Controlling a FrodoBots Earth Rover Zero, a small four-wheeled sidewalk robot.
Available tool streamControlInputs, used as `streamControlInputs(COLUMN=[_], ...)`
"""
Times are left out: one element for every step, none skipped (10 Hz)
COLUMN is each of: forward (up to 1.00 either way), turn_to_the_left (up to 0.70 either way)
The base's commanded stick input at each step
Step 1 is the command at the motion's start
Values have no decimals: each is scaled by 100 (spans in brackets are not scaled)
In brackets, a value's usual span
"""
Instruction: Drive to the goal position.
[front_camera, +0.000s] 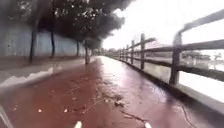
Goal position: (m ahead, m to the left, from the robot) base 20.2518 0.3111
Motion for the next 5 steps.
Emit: streamControlInputs(forward=[50,50,50,50,50], turn_to_the_left=[0,0,0,0,0])
